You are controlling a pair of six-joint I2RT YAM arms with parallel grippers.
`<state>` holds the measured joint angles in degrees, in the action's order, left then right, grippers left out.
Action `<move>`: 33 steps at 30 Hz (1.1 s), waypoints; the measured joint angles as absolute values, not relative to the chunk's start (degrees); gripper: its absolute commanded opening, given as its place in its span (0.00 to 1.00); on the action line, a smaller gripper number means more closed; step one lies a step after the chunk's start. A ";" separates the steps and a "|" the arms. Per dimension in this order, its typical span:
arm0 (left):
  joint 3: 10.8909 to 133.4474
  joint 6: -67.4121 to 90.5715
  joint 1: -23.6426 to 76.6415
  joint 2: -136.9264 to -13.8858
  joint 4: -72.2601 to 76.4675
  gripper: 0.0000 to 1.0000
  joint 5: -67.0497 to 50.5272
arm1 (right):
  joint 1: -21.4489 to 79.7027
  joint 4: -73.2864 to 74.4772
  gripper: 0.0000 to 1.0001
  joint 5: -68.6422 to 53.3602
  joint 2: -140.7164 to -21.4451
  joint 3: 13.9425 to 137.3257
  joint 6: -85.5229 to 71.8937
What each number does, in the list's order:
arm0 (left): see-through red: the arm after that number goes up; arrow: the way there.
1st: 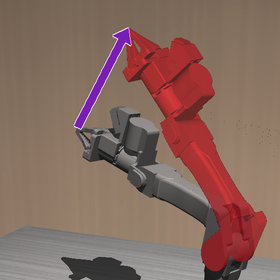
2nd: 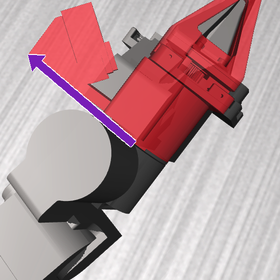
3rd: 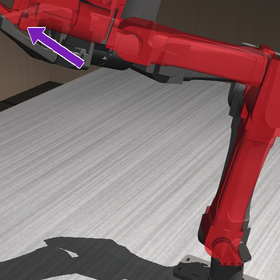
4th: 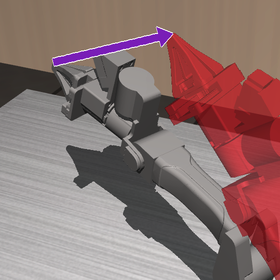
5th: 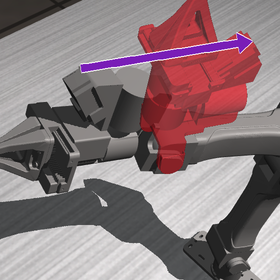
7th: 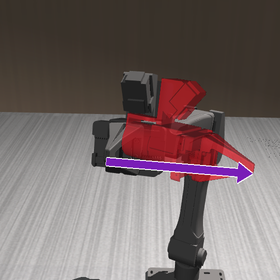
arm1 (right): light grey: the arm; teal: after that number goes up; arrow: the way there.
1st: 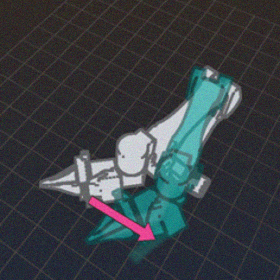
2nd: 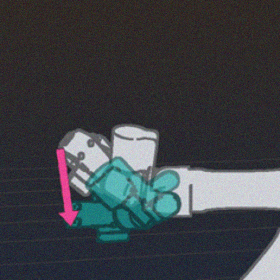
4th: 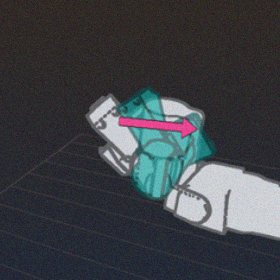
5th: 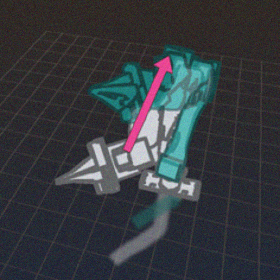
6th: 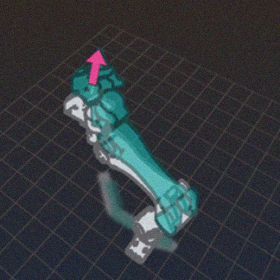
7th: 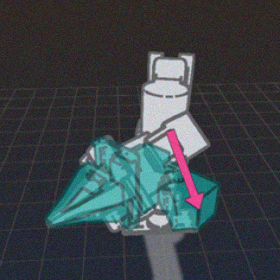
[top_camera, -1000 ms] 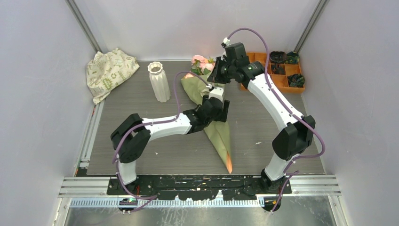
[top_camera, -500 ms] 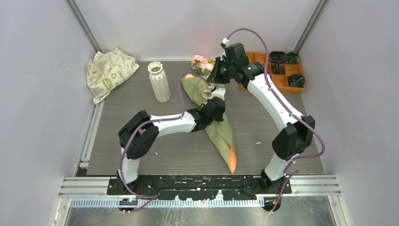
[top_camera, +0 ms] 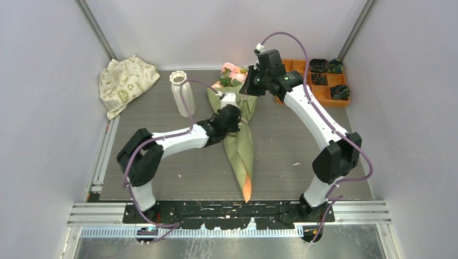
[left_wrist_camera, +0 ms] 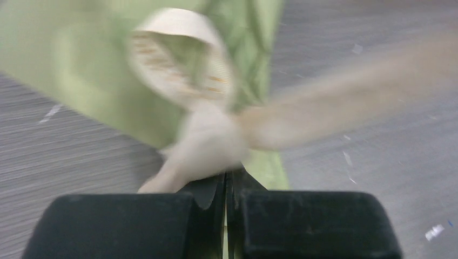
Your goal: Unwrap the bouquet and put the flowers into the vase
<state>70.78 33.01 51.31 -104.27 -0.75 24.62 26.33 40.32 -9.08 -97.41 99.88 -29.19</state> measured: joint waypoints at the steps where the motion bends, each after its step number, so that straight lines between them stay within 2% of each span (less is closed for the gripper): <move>1: 69.80 34.22 49.82 -103.48 -0.78 0.00 24.56 | 26.33 40.51 0.01 -8.71 -97.41 99.88 -29.04; 8: 62.46 39.03 40.07 -101.89 -2.37 0.00 24.51 | 26.30 42.24 0.01 -5.19 -97.34 99.88 -27.97; 18: 61.19 40.51 40.51 -98.89 -3.29 0.00 21.67 | 26.30 42.54 0.01 -2.48 -97.32 99.88 -27.31; 27: 58.50 41.63 40.49 -87.42 -3.53 0.35 11.92 | 26.30 42.52 0.01 -2.63 -97.71 100.20 -27.29; 33: 58.26 42.24 40.62 -84.29 -3.62 0.38 7.66 | 26.30 42.52 0.01 -2.76 -98.91 100.55 -27.29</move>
<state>58.26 42.24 40.62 -84.29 -3.62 7.66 26.30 42.52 -2.76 -98.91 100.55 -27.29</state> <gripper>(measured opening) 0.374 0.034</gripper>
